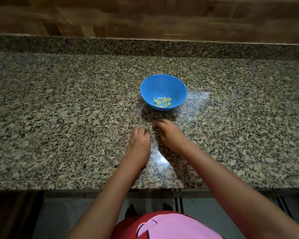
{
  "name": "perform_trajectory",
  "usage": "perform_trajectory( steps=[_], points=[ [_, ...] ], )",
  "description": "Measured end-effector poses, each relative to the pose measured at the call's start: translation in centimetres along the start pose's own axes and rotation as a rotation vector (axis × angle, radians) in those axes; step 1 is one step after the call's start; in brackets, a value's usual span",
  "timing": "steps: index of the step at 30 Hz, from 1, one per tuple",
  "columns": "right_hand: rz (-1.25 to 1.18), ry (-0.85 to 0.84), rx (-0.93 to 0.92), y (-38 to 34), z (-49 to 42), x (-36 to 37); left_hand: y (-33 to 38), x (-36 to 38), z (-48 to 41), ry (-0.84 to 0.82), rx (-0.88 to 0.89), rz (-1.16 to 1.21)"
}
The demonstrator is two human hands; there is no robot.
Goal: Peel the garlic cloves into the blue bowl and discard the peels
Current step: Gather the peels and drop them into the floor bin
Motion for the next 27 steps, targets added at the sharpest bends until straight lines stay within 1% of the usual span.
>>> perform_trajectory(
  steps=[2, 7, 10, 14, 16, 19, 21, 23, 25, 27],
  points=[
    [0.068, -0.059, -0.017, 0.3, -0.1, -0.2, 0.6, 0.4, 0.7, 0.004, 0.016, 0.005],
    [0.162, -0.015, 0.003, 1.1, 2.8, 0.4, 0.4, 0.5, 0.3, 0.046, 0.006, 0.081],
    [0.141, -0.001, -0.014, 0.6, 3.9, 0.8, 0.2, 0.3, -0.3, 0.072, -0.022, 0.094],
    [0.094, 0.02, -0.028, -0.9, 4.2, 1.1, 0.4, 0.0, -1.1, 0.031, -0.091, 0.141],
    [0.114, 0.034, -0.043, -1.2, 4.0, 1.4, 0.5, -0.4, -1.5, 0.009, -0.12, 0.178],
    [0.159, 0.014, -0.112, -1.5, 3.6, 1.7, 0.8, -0.9, -1.2, 0.016, -0.144, 0.261],
    [0.162, 0.018, -0.121, -1.5, 3.5, 1.8, 0.7, -1.6, -0.4, 0.011, -0.264, 0.406],
    [0.064, 0.028, -0.046, -1.7, 3.3, 1.6, 0.3, -2.5, 0.9, 0.046, -0.469, 0.63],
    [-0.124, 0.017, 0.082, -2.8, 3.2, 1.3, -0.6, -3.2, 2.5, 0.1, -0.657, 0.929],
    [-0.451, -0.015, 0.163, -5.1, 3.2, 1.5, -1.8, -4.2, 4.2, 0.204, -0.791, 1.281]
  ],
)
Point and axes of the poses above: each hand's wrist, its own z-axis away from the middle knuckle, its own x-axis out of the palm, y = z × x, the point moved 1 cm from there along -z, towards the middle knuckle, and after that the axes turned 2 degrees about -x, right-handed, at the moved point
